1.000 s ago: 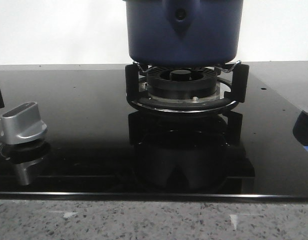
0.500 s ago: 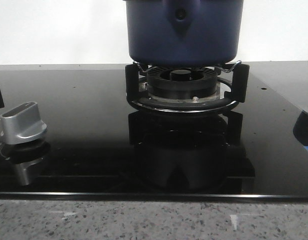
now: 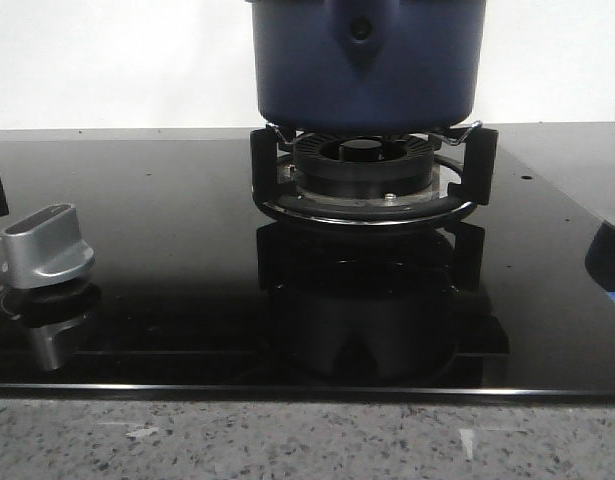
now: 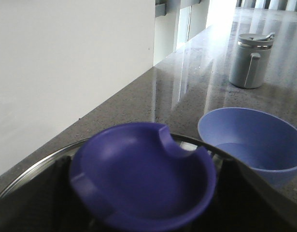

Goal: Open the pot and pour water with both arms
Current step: 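Grasp the purple lid knob with the left gripper and lift the lid, then lower the right gripper onto the light blue bowl rim and grasp it, then lift the light blue bowl with the right gripper over the open saucepan, then tilt the bowl with the right gripper to pour water into the saucepan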

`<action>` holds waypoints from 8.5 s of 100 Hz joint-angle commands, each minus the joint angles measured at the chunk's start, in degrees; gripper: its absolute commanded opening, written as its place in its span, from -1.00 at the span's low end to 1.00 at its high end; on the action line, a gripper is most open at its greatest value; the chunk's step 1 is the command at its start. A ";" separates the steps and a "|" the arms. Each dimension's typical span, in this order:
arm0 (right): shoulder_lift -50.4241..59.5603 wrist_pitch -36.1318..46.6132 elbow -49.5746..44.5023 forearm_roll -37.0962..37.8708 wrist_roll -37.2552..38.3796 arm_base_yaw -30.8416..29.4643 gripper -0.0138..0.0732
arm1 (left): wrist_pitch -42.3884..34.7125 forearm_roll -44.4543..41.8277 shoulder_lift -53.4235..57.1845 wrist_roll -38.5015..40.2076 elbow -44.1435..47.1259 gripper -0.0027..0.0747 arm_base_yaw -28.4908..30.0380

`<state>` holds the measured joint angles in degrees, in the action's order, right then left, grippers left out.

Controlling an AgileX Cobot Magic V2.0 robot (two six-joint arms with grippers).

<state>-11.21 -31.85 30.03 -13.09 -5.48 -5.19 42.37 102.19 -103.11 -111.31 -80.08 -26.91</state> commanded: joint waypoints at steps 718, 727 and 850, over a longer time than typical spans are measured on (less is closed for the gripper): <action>-82.31 -34.82 88.50 34.32 15.74 28.56 -0.83 | 3.31 3.87 34.33 10.87 24.84 -0.25 19.87; -82.44 -33.88 88.41 39.74 16.10 30.66 -0.83 | 3.31 3.87 34.33 10.87 24.84 -0.25 19.87; -82.90 -29.21 72.13 106.07 27.35 48.44 -0.81 | 3.31 3.87 34.33 10.87 24.84 -0.25 19.87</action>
<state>-96.63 -62.12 100.61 83.77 21.50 42.88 43.20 100.09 -70.80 -100.34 -53.36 -6.99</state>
